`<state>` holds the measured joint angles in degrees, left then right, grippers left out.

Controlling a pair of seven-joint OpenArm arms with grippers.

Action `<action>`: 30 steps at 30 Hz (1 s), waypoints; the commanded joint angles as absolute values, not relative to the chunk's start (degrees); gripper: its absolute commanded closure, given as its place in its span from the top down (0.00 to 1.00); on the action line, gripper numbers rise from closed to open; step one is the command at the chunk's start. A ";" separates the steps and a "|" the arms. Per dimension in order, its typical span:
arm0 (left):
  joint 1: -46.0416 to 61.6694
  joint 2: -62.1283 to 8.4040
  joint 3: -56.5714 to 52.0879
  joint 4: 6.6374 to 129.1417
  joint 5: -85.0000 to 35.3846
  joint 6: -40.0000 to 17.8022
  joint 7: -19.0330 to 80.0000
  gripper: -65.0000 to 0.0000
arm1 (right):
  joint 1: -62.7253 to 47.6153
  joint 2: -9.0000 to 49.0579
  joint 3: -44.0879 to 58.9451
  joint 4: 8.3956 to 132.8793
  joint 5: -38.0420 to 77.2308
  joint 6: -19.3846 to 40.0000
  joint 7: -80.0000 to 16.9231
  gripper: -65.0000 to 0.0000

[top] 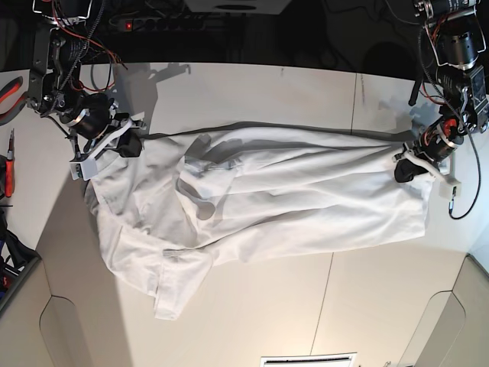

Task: Layout the t-shirt on the table in an organized manner, then fold the t-shirt properly
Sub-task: 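Move the left gripper along the shirt edge toward the right gripper, then pull the folded shirt edge apart with both grippers to straighten it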

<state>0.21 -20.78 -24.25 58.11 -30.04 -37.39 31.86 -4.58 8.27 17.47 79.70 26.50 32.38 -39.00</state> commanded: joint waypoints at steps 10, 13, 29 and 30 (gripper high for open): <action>3.64 -22.72 -24.45 59.57 -32.40 -40.00 37.50 0.01 | -11.03 8.84 20.80 88.01 34.72 33.36 -40.75 0.00; 3.64 -22.72 -24.45 59.57 -32.40 -40.00 37.50 0.01 | -11.03 8.67 20.67 91.29 37.26 33.52 -40.71 0.00; 3.03 -22.72 -24.45 59.57 -32.38 -40.00 37.34 0.01 | 10.26 8.71 4.99 72.36 17.96 29.54 -35.11 0.00; 3.05 -22.72 -24.45 59.57 -32.36 -40.00 37.41 0.01 | 10.87 8.69 4.21 69.58 18.00 29.61 -35.20 0.00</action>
